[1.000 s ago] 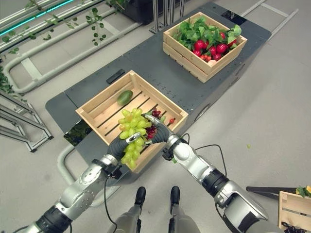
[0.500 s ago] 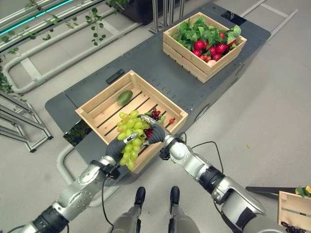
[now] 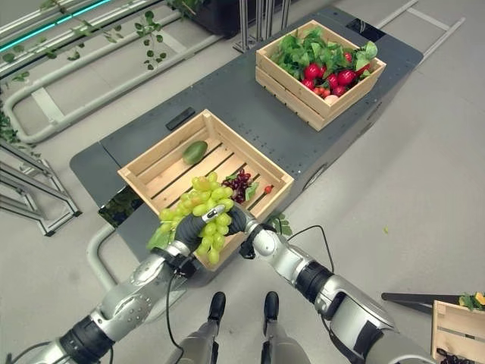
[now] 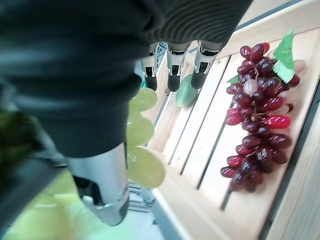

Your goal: Pick up the fruits from the basket on one side to the basket on the other side

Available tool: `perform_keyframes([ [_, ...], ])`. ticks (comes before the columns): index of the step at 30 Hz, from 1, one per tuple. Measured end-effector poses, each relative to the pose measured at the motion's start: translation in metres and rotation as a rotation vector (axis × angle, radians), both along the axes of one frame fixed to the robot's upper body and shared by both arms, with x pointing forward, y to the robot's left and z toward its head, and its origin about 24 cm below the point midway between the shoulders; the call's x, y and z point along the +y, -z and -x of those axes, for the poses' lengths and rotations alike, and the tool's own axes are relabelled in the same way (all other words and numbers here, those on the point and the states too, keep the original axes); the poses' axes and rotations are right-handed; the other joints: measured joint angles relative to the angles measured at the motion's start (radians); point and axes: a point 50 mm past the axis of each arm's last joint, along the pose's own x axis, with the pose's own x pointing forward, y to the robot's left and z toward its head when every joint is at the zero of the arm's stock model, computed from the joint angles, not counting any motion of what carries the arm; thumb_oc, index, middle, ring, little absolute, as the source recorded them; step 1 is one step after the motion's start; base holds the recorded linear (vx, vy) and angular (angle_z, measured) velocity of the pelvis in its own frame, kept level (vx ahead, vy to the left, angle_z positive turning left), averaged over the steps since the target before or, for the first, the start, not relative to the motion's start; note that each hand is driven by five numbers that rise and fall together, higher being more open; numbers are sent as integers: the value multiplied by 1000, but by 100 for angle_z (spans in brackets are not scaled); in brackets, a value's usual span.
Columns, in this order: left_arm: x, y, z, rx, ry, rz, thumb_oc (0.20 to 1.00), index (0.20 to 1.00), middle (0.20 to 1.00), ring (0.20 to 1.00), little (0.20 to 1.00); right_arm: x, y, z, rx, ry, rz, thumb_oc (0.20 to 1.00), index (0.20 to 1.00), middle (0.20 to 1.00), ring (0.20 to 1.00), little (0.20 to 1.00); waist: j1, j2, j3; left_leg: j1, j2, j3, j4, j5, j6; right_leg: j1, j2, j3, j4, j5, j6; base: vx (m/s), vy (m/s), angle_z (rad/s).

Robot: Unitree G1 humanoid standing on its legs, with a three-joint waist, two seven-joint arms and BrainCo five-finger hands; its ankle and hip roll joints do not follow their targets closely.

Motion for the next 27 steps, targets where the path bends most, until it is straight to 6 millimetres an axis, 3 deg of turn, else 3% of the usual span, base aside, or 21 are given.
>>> perform_keyframes([
  [4, -22, -2, 7, 22, 87, 57, 200, 200, 200, 200, 200, 11, 1, -3, 16, 8, -3, 1000, 1000, 1000, 1000, 1000, 10, 1, -1, 0, -1, -1, 1, 0, 0, 0, -1, -2, 0, 0, 0, 0, 0, 0],
  [8, -25, -9, 4, 6, 96, 73, 200, 200, 200, 200, 200, 15, 3, -2, 43, 11, -32, 1000, 1000, 1000, 1000, 1000, 12, 2, -1, -1, -3, -3, 3, 0, 0, 2, -3, -7, 0, 0, 0, 0, 0, 0],
  [9, -25, -9, 4, 4, 97, 73, 200, 200, 200, 200, 200, 15, 3, -2, 47, 12, -37, 758, 758, 758, 758, 758, 11, 2, -1, -2, -3, -3, 3, 0, 0, 2, -4, -8, 0, 0, 0, 0, 0, 0],
  [10, -25, -10, 3, 1, 99, 73, 200, 200, 200, 200, 200, 15, 3, -2, 51, 10, -39, 200, 200, 200, 200, 200, 11, 2, -1, -2, -4, -4, 4, 0, 0, 2, -4, -9, 0, 0, 0, 0, 0, 0],
  [17, -30, -14, 2, -15, 104, 99, 200, 200, 200, 200, 200, 16, 3, -1, 60, 8, -47, 200, 200, 200, 200, 200, 11, 2, -1, -3, -4, -5, 5, 0, 0, 2, -4, -10, 0, 0, 0, 0, 0, 0],
  [20, -43, -21, 5, -36, 154, 127, 200, 200, 200, 200, 200, 29, 6, 6, 69, -37, -42, 200, 200, 200, 200, 200, 10, 2, -1, -3, -5, -6, 5, 0, 0, 1, -4, -10, 0, 0, 0, 0, 0, 0],
  [27, -51, -34, 5, -82, 194, 154, 200, 200, 200, 200, 200, 42, 4, 12, 74, -67, -75, 200, 200, 200, 200, 200, 10, 2, -2, -5, -6, -7, 5, 0, 0, 1, -5, -10, 0, 0, 0, 0, 0, 0],
])
